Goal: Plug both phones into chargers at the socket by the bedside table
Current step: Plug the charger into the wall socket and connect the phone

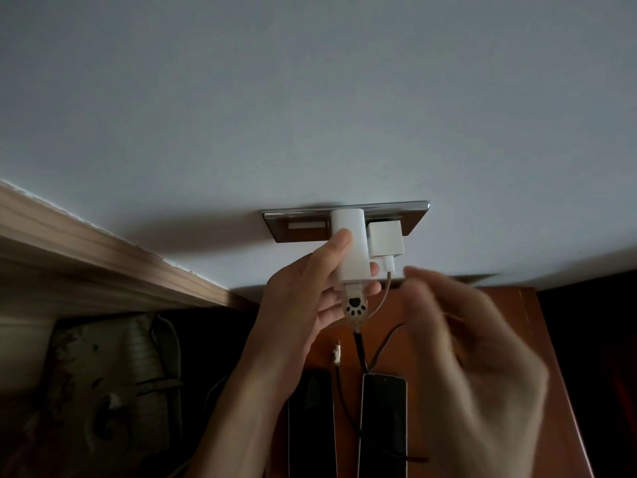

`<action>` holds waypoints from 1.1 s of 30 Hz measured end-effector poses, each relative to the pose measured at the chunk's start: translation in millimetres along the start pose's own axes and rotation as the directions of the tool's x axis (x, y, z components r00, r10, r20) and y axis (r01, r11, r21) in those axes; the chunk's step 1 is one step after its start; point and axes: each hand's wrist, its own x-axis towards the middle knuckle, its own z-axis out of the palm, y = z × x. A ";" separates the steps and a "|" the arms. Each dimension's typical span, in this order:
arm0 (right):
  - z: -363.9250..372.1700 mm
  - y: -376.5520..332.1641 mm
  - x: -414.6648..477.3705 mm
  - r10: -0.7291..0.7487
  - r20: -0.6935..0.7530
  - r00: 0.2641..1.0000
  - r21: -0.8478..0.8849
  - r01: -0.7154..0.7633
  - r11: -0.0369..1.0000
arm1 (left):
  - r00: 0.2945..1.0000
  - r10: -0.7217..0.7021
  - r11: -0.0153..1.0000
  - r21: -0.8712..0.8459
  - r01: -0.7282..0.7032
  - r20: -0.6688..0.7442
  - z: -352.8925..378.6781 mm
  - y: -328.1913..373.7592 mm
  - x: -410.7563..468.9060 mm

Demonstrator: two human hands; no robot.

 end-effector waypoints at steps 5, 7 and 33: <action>-5.8 21.2 32.9 0.325 0.124 0.937 -0.015 -0.326 0.945 | 0.998 0.011 0.999 -0.048 -0.014 -0.062 4.3 -2.8 -3.2; 1.3 22.4 38.9 0.373 0.164 0.913 0.009 -0.380 0.925 | 0.993 0.004 0.997 -0.070 -0.013 -0.120 6.1 -3.5 -4.6; 18.1 34.2 49.6 0.391 -0.017 0.920 0.185 -0.381 0.906 | 0.907 0.142 0.985 -0.037 -0.170 -0.398 14.0 -8.1 24.4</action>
